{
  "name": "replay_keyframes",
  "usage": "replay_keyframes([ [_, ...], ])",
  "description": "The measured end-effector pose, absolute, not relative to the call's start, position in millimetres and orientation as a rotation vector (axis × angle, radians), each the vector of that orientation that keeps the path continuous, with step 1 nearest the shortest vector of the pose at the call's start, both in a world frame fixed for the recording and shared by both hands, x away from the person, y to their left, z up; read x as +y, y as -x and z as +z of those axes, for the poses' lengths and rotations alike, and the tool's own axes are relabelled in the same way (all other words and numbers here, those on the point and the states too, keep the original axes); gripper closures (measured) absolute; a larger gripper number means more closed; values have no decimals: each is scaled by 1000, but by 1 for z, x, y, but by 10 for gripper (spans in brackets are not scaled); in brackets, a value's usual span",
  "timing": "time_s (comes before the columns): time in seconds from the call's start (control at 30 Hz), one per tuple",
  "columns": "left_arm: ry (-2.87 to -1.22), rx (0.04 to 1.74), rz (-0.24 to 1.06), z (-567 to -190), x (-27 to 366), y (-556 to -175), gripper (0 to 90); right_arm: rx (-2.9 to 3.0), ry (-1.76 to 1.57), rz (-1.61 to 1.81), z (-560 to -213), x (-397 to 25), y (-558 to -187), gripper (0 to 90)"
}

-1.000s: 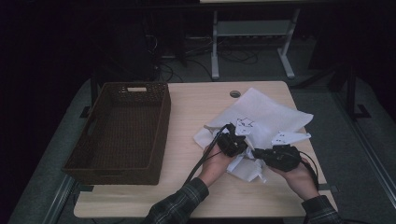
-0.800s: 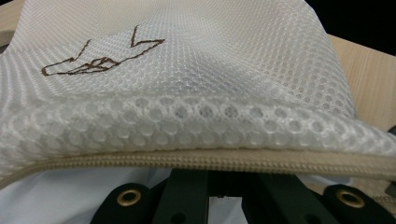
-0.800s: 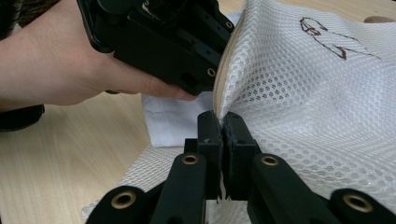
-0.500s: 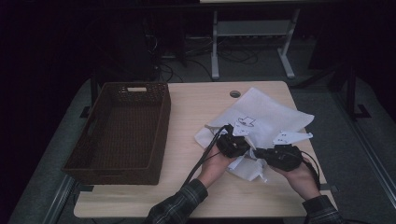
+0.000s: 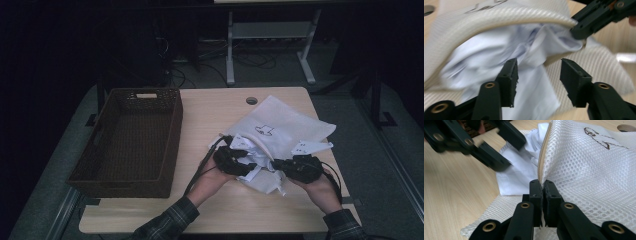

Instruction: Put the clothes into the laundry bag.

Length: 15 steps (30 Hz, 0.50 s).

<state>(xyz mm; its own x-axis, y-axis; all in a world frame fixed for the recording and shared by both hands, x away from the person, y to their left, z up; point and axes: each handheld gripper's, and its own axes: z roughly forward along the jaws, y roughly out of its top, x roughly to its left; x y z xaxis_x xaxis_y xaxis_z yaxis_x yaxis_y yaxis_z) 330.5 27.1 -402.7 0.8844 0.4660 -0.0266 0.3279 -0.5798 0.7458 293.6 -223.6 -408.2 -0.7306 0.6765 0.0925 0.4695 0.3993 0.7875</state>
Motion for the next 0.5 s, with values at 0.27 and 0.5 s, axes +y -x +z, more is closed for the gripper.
replay_keyframes([
  [0.27, -2232, 766, 285, -412, 74, -357, 413, 2430, -1012, 1218, -412, -223, -296, 856],
  [0.5, -2226, 902, 318, -428, 85, -384, 388, 2435, -1012, 1201, -414, -224, -297, 856],
])
